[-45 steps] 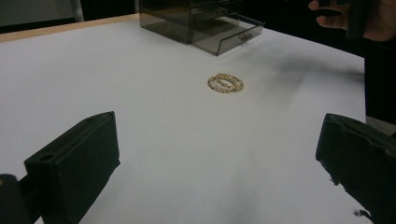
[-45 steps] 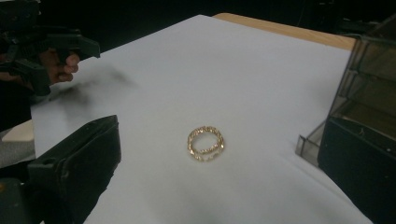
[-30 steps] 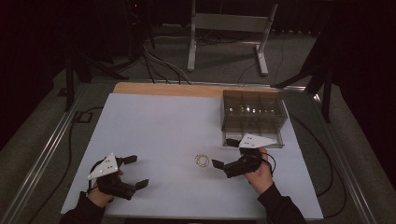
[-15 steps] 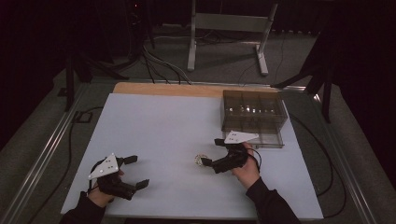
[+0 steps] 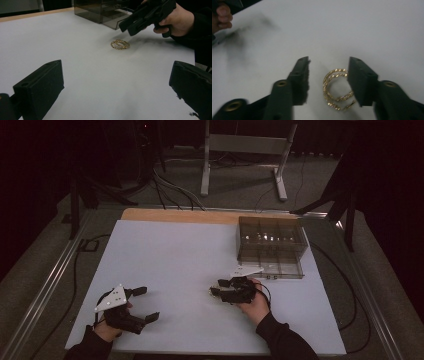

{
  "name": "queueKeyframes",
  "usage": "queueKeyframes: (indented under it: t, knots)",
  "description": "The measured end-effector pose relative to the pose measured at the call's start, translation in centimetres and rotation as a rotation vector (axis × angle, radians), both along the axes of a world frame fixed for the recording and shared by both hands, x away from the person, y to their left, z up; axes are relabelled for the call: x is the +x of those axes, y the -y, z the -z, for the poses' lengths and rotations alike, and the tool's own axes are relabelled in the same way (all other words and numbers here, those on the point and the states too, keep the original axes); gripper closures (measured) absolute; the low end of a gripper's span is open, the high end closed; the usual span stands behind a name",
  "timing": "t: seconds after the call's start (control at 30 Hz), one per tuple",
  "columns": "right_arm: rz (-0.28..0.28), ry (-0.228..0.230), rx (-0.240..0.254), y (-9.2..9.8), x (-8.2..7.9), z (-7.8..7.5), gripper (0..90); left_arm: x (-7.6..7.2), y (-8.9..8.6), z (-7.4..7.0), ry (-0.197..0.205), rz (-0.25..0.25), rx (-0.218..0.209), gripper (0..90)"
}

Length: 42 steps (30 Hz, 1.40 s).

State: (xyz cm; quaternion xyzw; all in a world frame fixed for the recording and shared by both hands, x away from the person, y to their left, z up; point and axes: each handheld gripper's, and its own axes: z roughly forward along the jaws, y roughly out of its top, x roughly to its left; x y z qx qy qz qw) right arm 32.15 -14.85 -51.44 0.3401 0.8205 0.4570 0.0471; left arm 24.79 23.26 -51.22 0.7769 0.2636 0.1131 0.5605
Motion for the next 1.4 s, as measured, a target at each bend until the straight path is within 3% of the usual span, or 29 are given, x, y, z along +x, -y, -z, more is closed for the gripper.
queueKeyframes:
  t: [0.07,0.3,0.57,0.7,0.97,1.4]
  knots:
    - [0.008,-0.011,-0.027,-0.3,-0.1,0.3,61.3,0.0,0.0,0.0,0.000,0.001,0.002,0.6]
    - [0.005,-0.036,-0.080,-1.2,-0.2,1.4,67.1,0.0,0.0,0.1,-0.002,0.001,0.001,0.5]
    - [0.017,-0.013,-0.164,-2.1,-0.2,1.8,79.6,0.0,-0.1,0.1,-0.003,-0.003,-0.004,0.5]
    - [0.015,-0.018,-0.167,-2.0,-0.2,1.8,84.9,0.1,-0.1,0.1,-0.004,-0.001,0.000,0.5]
    - [0.016,-0.011,-0.157,-1.8,-0.4,1.3,86.1,0.1,-0.1,0.1,-0.004,-0.004,-0.004,0.5]
    - [0.018,0.027,-0.111,-0.7,-0.5,-1.5,86.4,0.0,0.0,0.1,-0.007,0.001,-0.001,0.5]
